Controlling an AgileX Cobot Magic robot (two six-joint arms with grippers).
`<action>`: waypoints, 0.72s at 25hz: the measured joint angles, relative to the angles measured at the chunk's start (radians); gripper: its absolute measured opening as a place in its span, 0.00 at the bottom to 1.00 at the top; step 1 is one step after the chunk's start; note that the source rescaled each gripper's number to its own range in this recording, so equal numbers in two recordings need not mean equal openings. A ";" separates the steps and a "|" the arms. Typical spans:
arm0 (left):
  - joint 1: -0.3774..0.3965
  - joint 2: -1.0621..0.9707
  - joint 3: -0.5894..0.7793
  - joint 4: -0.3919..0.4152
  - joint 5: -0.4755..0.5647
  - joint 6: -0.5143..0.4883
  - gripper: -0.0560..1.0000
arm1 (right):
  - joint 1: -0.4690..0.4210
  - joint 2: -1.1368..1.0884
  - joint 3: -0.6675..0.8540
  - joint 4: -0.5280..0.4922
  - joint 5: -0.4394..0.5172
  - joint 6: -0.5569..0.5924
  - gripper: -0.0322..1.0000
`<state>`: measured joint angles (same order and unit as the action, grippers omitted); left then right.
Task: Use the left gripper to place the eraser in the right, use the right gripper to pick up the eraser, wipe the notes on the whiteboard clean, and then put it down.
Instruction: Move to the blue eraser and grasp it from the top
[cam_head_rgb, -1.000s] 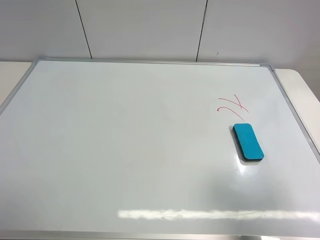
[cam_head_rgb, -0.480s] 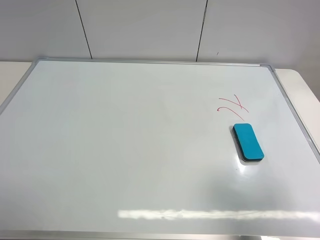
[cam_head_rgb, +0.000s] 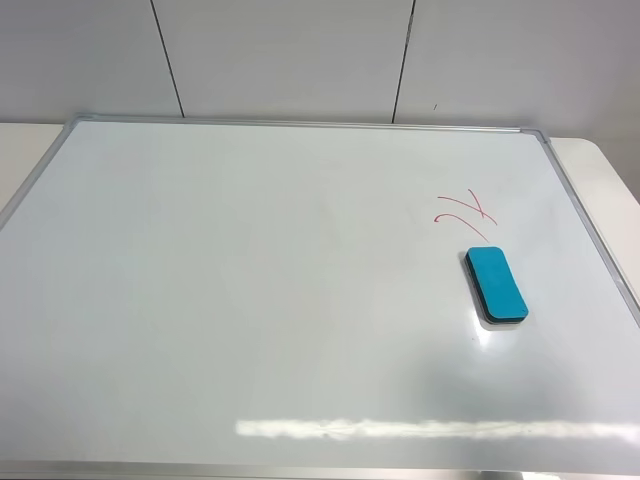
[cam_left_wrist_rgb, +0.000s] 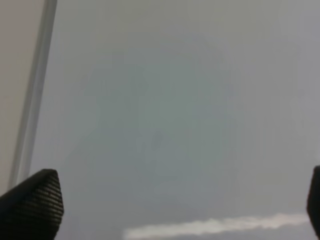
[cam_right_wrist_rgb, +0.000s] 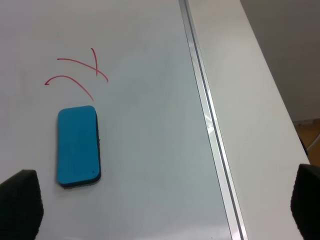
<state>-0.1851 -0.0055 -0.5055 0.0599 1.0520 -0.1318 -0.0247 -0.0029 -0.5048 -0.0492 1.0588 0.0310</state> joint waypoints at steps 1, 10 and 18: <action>0.015 0.000 0.000 0.000 0.000 0.000 0.99 | 0.000 0.000 0.000 0.000 0.000 0.000 1.00; 0.144 0.000 0.000 -0.022 0.000 0.001 0.99 | 0.000 0.000 0.000 0.000 0.000 0.000 1.00; 0.144 0.000 0.000 -0.024 0.000 0.001 0.99 | 0.000 0.000 0.000 0.000 0.000 0.000 1.00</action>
<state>-0.0406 -0.0055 -0.5055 0.0361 1.0520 -0.1310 -0.0247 -0.0029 -0.5048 -0.0492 1.0588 0.0310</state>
